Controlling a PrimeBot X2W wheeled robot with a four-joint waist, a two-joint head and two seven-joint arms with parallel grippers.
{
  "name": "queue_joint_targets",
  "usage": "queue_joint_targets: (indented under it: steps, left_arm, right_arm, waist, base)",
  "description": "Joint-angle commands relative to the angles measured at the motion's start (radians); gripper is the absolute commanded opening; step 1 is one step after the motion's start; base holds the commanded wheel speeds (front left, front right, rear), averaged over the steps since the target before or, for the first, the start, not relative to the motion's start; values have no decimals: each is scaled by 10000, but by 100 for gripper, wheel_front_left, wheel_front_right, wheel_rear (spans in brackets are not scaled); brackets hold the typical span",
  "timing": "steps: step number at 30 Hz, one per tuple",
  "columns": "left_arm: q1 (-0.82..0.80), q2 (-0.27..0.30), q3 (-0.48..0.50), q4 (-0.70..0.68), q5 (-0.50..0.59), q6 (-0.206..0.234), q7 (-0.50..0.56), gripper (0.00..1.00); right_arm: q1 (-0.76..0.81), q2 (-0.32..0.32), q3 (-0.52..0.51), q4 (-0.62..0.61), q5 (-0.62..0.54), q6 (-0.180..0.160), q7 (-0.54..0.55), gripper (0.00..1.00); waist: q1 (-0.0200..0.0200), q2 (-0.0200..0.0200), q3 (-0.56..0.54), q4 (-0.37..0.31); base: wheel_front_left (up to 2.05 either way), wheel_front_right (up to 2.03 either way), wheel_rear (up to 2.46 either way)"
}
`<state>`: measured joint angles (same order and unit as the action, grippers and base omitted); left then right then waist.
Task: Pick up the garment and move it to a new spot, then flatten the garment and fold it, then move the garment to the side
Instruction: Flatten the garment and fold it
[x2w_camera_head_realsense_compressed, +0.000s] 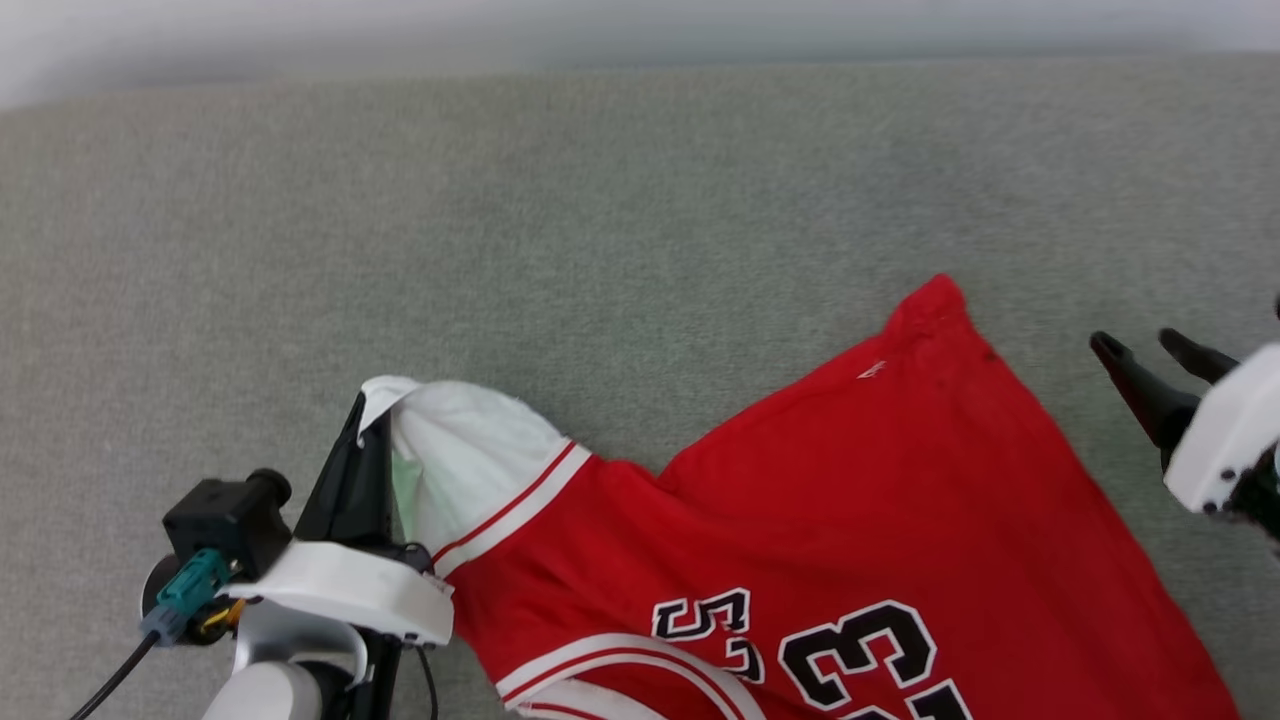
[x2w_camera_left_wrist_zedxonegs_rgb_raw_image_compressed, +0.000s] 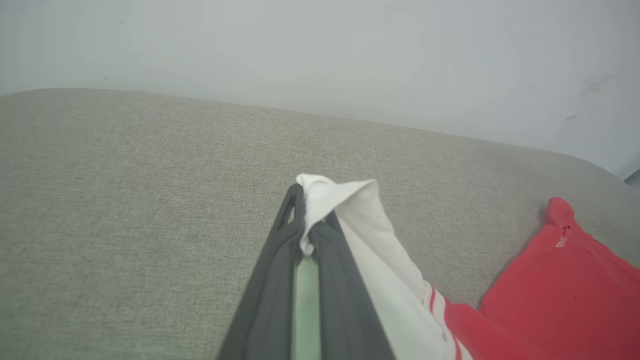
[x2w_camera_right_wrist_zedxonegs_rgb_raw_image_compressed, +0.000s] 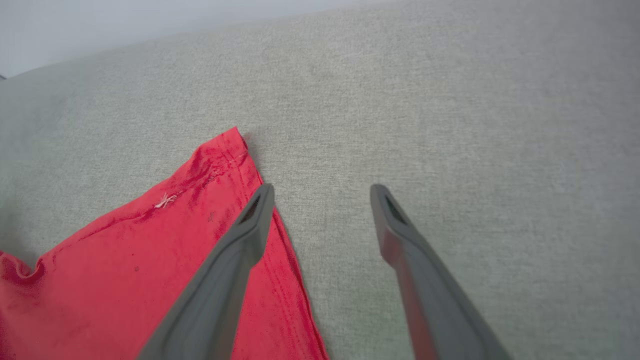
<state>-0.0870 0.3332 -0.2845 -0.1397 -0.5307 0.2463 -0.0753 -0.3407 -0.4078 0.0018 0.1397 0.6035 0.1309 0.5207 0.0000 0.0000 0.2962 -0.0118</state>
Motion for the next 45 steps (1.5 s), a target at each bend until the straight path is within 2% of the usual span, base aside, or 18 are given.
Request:
queue_joint_targets:
  steps: [1,5,9,15,20,21,22,23,27,33,40,45]
  left_arm:
    - [-271,-32,-52,-45,99,-49,-63,0]
    - [-642,-87,-208,-167,200,-131,-90,0]
    - [-960,-194,-371,-204,276,-197,-167,0]
    - [-1232,-369,-528,-46,251,-309,-273,0]
    - [-1323,-434,-587,142,178,-374,-369,0]
    - [-1342,-438,-597,180,178,-394,-371,0]
    - [-1368,-447,-612,222,183,-410,-383,0]
    - [-1387,-452,-620,259,169,-408,-388,0]
    - [-1455,-441,-636,436,86,-459,-380,0]
    - [-1592,-288,-463,941,-192,-703,-382,0]
    - [-2348,203,-126,1604,-241,-943,-279,0]
    - [-3571,379,-127,2177,-130,-1196,-87,0]
  right_arm:
    - [-518,-164,303,167,165,-4,555,100]
    - [-1699,-425,841,489,435,-4,2420,100]
    - [-2586,-561,1318,656,436,-4,3641,100]
    - [-3277,-398,1922,1015,640,-4,4665,100]
    - [-3225,-376,2599,1541,767,-4,5386,100]
    - [-3206,-370,2696,1622,785,-4,5445,46]
    - [-3197,-331,2757,1700,906,-4,5519,12]
    - [-3199,-352,2843,1745,903,-2,5569,0]
    - [-3276,-528,3027,1800,944,-2,5463,0]
    - [-3353,-813,2839,1699,917,-4,3703,0]
    - [-2927,-609,2409,2020,576,-4,2064,0]
    - [-3032,-474,2282,2245,49,-4,1308,0]
  waist:
    - [0,0,477,340]
    - [0,0,915,616]
    - [0,0,1304,879]
    - [0,0,1650,1090]
    - [0,0,1792,1201]
    - [0,0,1800,1217]
    - [0,0,1795,1232]
    - [0,0,1785,1245]
    - [0,0,1645,1262]
    - [0,0,558,1048]
    - [0,0,-758,499]
    - [0,0,-1391,147]
  base:
    - [0,0,0]
    - [0,0,0]
    - [0,0,0]
    - [0,0,0]
    - [0,0,0]
    - [0,0,0]
    - [0,0,0]
    - [0,0,0]
    - [0,0,0]
    - [0,0,0]
    - [0,0,0]
    - [0,0,0]
